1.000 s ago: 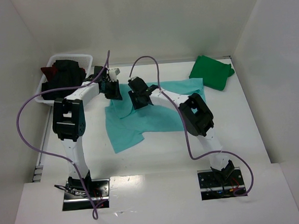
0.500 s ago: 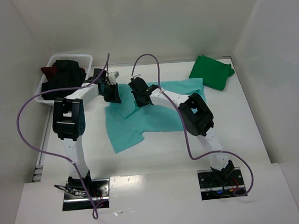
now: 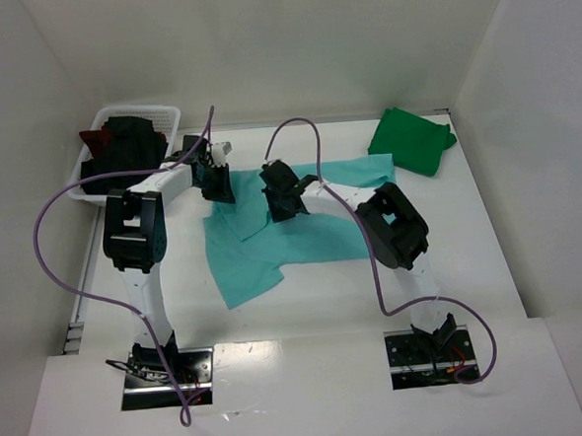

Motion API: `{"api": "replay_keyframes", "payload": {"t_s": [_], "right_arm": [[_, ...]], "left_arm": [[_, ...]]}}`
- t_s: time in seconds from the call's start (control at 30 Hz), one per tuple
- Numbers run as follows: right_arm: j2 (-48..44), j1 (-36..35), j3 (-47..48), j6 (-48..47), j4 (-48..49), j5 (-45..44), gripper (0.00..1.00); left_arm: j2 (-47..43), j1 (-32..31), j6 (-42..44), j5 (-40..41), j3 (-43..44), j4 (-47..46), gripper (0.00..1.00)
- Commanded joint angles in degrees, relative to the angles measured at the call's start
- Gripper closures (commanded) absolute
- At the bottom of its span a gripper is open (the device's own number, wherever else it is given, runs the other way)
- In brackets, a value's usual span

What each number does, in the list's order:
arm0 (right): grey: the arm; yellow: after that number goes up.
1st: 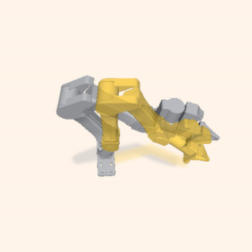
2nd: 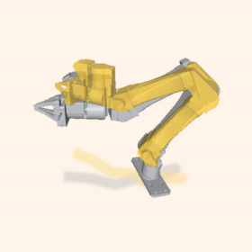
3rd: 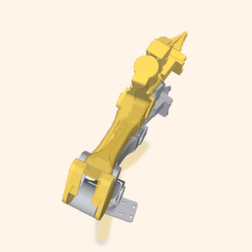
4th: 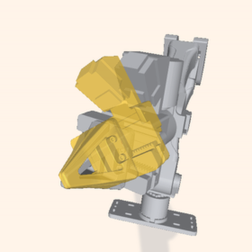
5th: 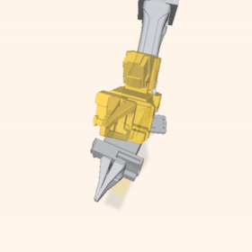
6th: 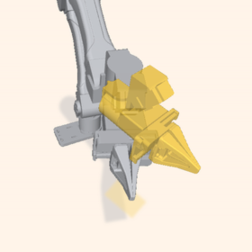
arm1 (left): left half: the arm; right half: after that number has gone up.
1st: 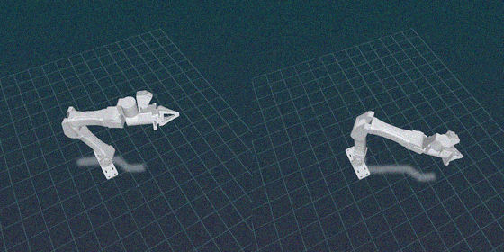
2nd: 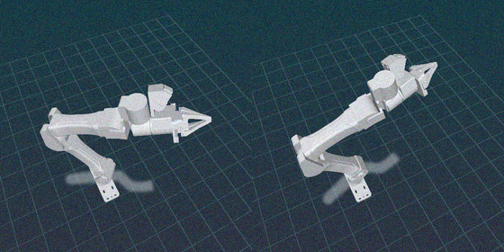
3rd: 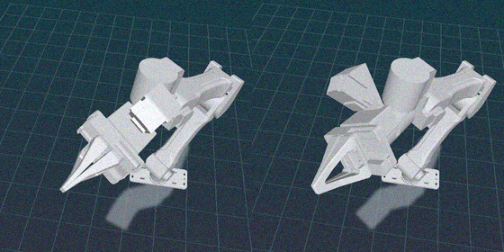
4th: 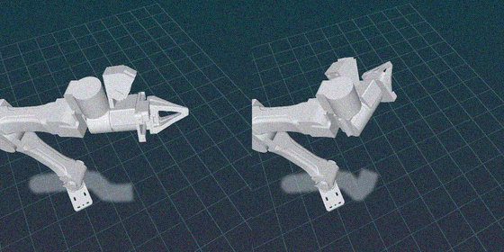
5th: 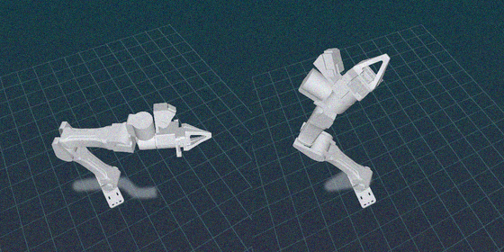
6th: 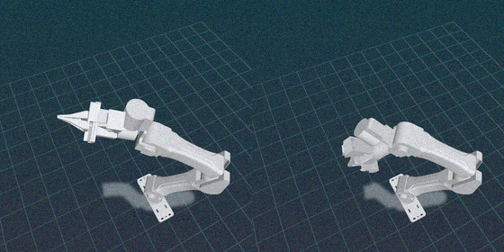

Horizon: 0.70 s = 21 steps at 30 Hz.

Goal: Fold and stack the t-shirts
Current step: Fold the flattened tshirt in 1/3 of the way

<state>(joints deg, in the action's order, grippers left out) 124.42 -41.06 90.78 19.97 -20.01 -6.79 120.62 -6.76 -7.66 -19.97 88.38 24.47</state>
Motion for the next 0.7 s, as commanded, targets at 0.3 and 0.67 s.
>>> {"api": "replay_keyframes", "payload": {"t_s": [0.3, 0.67], "right_arm": [[-12.44, -0.16, -1.93, 2.09, 1.73, 1.43, 0.79], [-18.6, 6.16, -5.43, 0.95, 0.85, -7.1, 0.49]], "left_arm": [[-0.73, 0.96, -0.16, 2.48, 1.36, 0.49, 0.81], [1.72, 1.58, -3.76, 14.69, 6.98, 3.22, 0.78]]}}
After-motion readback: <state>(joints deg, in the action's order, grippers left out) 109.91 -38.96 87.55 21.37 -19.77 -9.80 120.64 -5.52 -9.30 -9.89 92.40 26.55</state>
